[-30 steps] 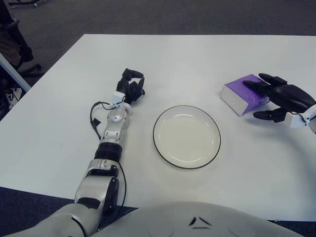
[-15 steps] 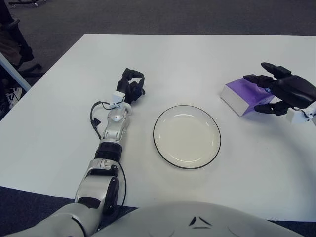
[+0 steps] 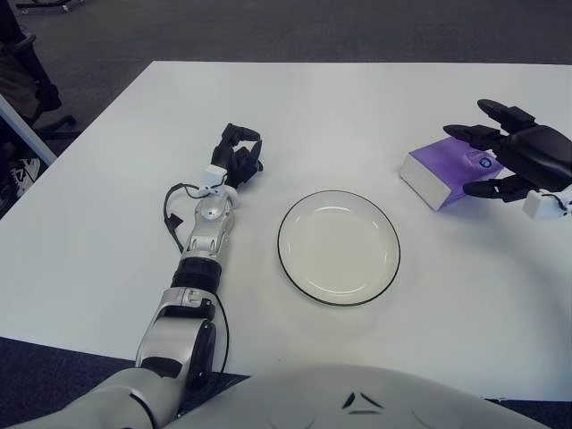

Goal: Put the tissue paper into the plate.

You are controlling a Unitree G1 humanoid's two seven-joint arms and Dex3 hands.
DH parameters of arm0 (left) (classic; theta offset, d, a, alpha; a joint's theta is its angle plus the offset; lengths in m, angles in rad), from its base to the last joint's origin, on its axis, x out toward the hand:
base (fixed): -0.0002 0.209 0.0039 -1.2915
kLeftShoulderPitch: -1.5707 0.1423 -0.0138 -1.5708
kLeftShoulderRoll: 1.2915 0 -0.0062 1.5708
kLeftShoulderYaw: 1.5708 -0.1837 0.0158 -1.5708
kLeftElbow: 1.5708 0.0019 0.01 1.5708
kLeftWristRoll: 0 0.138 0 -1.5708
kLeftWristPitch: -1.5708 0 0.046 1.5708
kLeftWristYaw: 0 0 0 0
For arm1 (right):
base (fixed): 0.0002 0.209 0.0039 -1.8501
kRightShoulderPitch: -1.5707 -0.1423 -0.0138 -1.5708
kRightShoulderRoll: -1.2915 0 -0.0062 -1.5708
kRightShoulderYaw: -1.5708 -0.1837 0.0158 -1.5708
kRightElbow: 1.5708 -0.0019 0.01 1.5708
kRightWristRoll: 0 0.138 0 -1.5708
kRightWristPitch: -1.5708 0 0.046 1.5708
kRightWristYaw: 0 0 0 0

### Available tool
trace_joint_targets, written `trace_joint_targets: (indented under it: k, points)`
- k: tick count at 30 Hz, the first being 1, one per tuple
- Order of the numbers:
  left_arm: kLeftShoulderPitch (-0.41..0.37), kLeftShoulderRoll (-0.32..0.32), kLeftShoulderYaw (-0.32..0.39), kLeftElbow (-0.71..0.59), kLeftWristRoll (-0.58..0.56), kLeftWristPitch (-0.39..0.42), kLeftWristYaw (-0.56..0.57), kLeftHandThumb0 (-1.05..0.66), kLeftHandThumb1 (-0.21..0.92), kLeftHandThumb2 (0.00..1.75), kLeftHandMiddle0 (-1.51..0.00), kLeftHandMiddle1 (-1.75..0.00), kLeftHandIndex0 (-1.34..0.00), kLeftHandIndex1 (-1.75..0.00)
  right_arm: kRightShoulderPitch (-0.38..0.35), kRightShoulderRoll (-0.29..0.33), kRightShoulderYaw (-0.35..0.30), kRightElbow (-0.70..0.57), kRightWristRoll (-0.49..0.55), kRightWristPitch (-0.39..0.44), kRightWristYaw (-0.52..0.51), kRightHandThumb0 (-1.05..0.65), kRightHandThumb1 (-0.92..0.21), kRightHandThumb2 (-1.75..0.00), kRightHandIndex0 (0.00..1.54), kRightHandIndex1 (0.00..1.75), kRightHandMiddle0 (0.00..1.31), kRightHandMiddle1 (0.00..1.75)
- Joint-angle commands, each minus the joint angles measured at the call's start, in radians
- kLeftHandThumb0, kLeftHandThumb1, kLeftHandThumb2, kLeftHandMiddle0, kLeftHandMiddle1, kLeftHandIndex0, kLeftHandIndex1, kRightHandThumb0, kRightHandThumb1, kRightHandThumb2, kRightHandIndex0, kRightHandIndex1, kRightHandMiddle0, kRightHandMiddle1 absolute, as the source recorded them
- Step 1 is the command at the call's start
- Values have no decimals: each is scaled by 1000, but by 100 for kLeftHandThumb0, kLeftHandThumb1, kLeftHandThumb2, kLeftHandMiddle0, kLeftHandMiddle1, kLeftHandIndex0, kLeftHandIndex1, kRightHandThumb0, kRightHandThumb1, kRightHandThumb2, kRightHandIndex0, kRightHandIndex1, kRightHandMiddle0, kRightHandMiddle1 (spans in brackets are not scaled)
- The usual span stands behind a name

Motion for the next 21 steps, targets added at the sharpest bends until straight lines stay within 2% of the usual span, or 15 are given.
trace_joint_targets:
  k: [1,12,21]
  points:
    - [107,-41,-7,61,4,8,9,-35,92,40,-70,-174,-33,-162,-41,-9,17,-4,-12,2,17,-85,-92,-66,34,0,36,1]
    - [111,-42,-7,58,3,7,10,-35,92,40,-69,-174,-33,-162,-104,-25,98,2,2,48,168,-87,-92,-68,29,0,35,1]
    - [115,-43,-6,53,2,3,9,-35,92,40,-69,-174,-33,-162,-162,3,166,68,16,69,253,-90,-92,-69,24,0,31,0]
